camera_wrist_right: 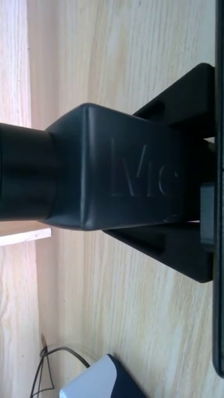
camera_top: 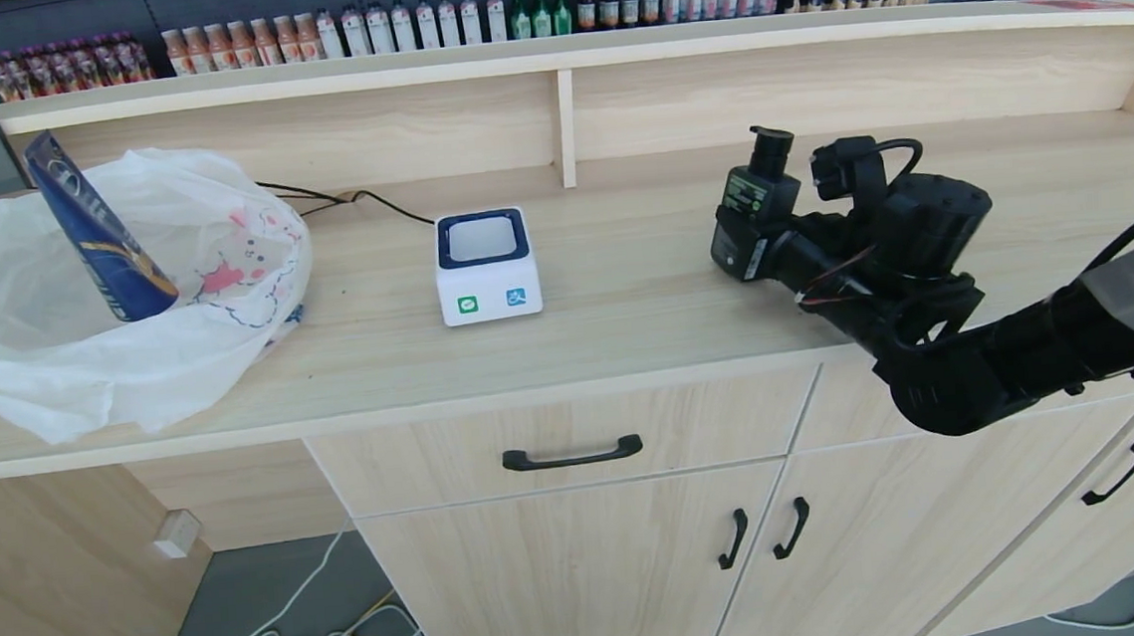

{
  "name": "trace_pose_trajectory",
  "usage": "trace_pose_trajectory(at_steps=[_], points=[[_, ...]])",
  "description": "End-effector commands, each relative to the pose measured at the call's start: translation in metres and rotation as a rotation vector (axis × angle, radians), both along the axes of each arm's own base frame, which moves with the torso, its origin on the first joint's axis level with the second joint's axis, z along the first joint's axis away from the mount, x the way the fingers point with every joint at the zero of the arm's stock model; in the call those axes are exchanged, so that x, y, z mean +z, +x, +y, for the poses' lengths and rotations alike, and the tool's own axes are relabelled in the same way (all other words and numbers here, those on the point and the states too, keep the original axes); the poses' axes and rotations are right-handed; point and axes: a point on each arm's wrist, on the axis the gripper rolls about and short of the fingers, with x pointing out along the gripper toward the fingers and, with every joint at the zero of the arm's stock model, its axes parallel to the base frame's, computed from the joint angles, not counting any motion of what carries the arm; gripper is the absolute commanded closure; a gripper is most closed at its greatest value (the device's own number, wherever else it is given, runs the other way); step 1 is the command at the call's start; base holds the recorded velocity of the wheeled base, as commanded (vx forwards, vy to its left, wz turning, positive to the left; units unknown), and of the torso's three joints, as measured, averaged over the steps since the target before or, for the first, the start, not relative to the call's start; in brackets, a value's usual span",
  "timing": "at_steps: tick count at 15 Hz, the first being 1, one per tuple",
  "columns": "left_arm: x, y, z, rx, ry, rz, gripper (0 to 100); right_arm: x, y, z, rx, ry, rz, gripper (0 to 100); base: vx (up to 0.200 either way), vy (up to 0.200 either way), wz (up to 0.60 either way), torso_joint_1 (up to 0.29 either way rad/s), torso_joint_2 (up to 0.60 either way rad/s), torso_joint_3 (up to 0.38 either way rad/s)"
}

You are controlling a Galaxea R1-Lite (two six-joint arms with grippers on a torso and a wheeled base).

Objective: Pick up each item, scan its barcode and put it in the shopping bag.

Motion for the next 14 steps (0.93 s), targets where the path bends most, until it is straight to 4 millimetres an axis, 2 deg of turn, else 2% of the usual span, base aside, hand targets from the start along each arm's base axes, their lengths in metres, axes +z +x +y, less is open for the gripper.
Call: trace_pose_trajectory(at_steps=[1, 4, 5, 9, 11, 14], points=[[0.000, 0.000, 0.000, 0.000, 0.000, -0.001, 0, 0.011, -0.008, -0.001, 0.028, 0.003, -0.031, 100, 0.000, 0.000, 0.00, 0.000, 0.00, 0.000], [0.000, 0.000, 0.000, 0.000, 0.000, -0.001, 0, 0.037, -0.032, -0.006, 0.046, 0.005, -0.077, 100, 0.000, 0.000, 0.00, 0.000, 0.00, 0.000], [0.000, 0.000, 0.000, 0.000, 0.000, -0.001, 0, 0.046, -0.047, -0.011, 0.045, 0.010, -0.089, 100, 0.000, 0.000, 0.00, 0.000, 0.00, 0.000], [0.000, 0.000, 0.000, 0.000, 0.000, -0.002, 0, 0.072, -0.121, -0.027, 0.082, 0.032, -0.127, 100, 0.000, 0.000, 0.00, 0.000, 0.00, 0.000], [0.000, 0.000, 0.000, -0.001, 0.000, -0.001, 0, 0.073, -0.169, -0.028, 0.139, 0.040, -0.131, 100, 0.000, 0.000, 0.00, 0.000, 0.00, 0.000], [0.000, 0.000, 0.000, -0.001, 0.000, -0.002, 0, 0.070, -0.226, -0.035, 0.151, 0.075, -0.147, 100, 0.000, 0.000, 0.00, 0.000, 0.00, 0.000]])
